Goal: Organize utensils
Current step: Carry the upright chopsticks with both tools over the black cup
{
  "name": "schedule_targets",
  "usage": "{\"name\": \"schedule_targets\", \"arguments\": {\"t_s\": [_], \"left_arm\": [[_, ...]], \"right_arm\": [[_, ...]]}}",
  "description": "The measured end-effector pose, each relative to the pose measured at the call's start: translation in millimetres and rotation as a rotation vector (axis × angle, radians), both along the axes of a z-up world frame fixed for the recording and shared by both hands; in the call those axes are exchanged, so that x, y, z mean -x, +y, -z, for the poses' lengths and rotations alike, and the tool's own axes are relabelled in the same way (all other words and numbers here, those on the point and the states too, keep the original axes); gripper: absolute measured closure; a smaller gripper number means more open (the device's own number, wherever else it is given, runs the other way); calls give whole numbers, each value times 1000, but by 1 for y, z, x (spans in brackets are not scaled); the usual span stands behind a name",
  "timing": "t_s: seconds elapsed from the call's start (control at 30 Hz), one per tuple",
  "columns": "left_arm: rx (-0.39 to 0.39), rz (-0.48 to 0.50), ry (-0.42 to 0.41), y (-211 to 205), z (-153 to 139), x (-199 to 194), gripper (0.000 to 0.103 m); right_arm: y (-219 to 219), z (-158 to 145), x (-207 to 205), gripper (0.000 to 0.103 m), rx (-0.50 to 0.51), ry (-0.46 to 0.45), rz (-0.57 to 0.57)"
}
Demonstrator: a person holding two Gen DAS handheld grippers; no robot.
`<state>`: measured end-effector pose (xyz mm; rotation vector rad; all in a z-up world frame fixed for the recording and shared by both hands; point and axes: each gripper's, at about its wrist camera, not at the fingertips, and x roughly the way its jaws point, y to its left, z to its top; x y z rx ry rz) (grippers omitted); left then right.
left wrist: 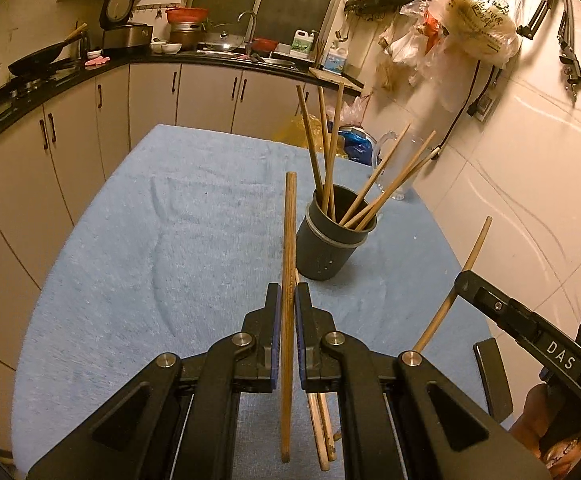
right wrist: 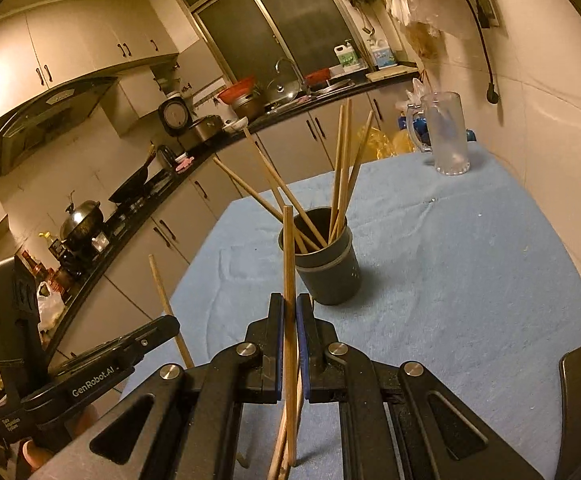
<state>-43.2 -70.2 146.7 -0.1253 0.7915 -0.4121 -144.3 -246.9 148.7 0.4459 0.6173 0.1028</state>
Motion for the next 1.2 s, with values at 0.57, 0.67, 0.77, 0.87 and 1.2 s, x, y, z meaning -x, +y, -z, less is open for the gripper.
{"name": "schedule_targets", "arguments": {"t_s": [0.57,0.67,0.77,0.87,1.2], "left_arm": [[6,-3,-19,-2,-11,-5,97],[7,-4,-21,-2,-13,-7,97],[8,-6,-27,-2,-16,-8,97],[9,-4,-27,-4,-18,-10,97],[8,3,-58,-11,-38,-18,97]], "right_arm": [[-14,-9,5,96,-16,-28,25],[-16,-11,6,96,-21,-35,29],[-20,-13,5,96,-28,-37,33],[-21,-15,5,96,-24,-41,37],[-29,-32,6,96,-16,-83,52]]}}
